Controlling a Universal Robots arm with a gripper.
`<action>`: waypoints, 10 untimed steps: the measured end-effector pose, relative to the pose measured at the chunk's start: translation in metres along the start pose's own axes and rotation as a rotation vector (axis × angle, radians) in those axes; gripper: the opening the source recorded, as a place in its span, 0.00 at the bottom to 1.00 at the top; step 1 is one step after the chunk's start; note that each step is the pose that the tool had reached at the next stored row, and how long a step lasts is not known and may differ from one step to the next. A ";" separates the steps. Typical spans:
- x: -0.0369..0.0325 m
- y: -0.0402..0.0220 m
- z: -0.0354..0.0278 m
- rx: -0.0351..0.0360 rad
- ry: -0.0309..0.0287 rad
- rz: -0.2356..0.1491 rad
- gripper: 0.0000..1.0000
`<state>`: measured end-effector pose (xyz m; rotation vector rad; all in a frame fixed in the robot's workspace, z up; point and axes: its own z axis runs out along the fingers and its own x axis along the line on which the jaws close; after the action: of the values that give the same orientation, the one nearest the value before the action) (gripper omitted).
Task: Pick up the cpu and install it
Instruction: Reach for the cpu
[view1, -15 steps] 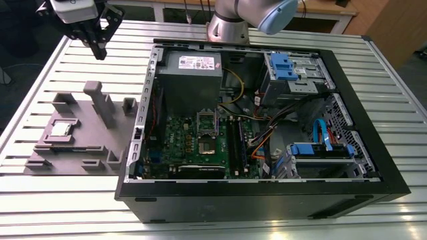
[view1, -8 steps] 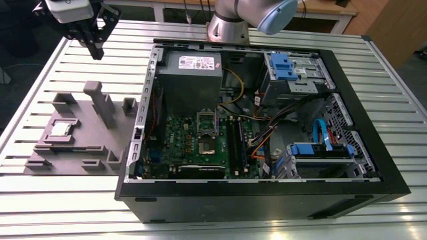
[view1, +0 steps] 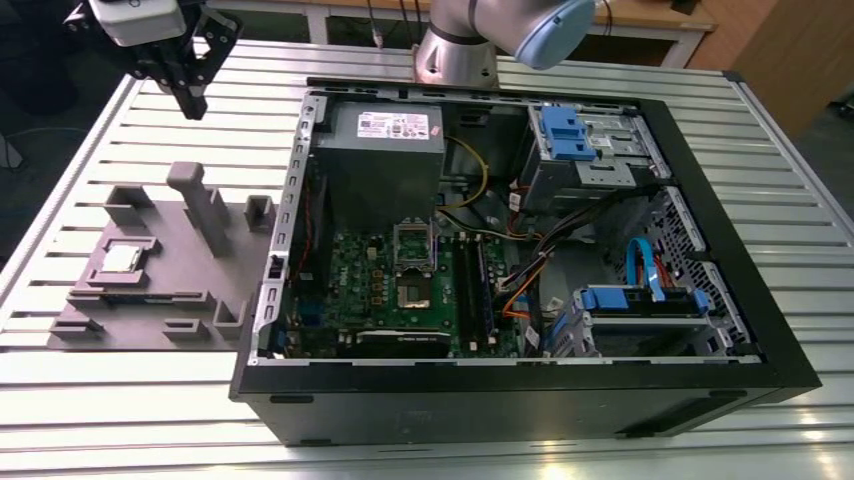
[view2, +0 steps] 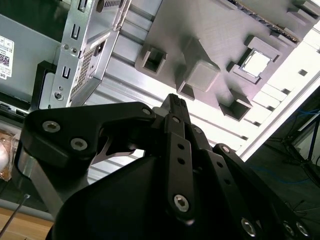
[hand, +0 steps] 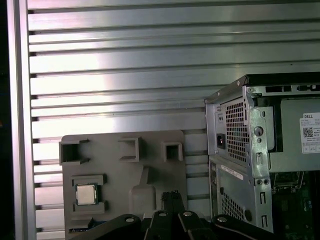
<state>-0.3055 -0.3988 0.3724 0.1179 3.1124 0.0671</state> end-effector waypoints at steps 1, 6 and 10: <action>0.0003 0.0000 0.0000 -0.0001 -0.0001 0.000 0.10; 0.0050 -0.0004 0.0003 -0.0002 -0.0030 0.000 0.10; 0.0110 -0.0009 0.0009 -0.0004 -0.0054 0.000 0.10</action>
<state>-0.3165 -0.3988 0.3712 0.1176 3.1070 0.0673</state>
